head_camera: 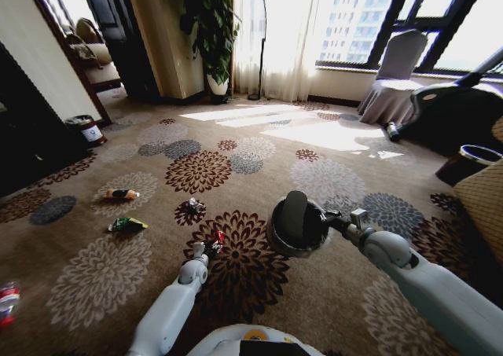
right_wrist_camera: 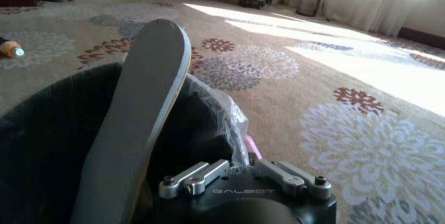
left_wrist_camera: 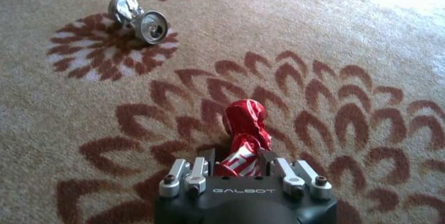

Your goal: Pick up the trash from the ground and place it into the trash bin.

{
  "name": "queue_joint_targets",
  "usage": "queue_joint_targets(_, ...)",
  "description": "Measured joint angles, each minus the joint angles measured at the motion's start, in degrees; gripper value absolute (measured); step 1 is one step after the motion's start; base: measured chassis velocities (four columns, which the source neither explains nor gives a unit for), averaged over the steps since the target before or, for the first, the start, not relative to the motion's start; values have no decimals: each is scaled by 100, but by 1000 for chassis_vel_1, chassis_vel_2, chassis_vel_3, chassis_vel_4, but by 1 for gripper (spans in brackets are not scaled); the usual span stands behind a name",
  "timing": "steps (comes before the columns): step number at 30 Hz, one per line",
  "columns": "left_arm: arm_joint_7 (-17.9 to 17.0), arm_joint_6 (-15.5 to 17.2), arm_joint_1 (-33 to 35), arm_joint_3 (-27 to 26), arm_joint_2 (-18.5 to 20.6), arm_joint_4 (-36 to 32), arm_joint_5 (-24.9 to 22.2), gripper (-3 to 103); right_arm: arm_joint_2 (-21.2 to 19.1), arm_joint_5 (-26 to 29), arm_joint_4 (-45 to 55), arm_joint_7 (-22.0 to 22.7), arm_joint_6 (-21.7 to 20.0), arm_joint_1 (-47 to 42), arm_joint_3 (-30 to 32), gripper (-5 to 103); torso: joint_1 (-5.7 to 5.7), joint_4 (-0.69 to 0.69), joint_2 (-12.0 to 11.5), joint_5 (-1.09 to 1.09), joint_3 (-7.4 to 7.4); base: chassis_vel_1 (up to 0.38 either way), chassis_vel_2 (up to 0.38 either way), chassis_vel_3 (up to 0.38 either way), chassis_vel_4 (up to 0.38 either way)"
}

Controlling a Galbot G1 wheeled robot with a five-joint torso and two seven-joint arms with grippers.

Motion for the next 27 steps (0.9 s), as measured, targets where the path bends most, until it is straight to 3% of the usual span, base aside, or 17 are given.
queue_joint_targets(1,17,-2,4,2,-1,-4,5,38,7,-2,-14,0,7,2,-10,1,0,0,0,1,0,0,0,0,0)
queue_joint_targets(5,39,-15,2,9,-20,26,39,32,9,-4,-18,0,15,5,-17,1,0,0,0,1,0,0,0,0,0)
queue_joint_targets(6,45,-22,1,18,-33,39,54,22,6,-4,-18,0,19,7,-17,1,0,0,0,1,0,0,0,0,0)
queue_joint_targets(14,42,-35,36,29,-71,-17,139,1,-21,-2,2,0,41,-15,9,1,0,0,0,-1,0,0,0,0,0)
queue_joint_targets(27,-60,-151,352,-143,59,-631,284,0,35,-22,24,0,44,0,-10,1,0,0,0,0,0,0,0,0,0)
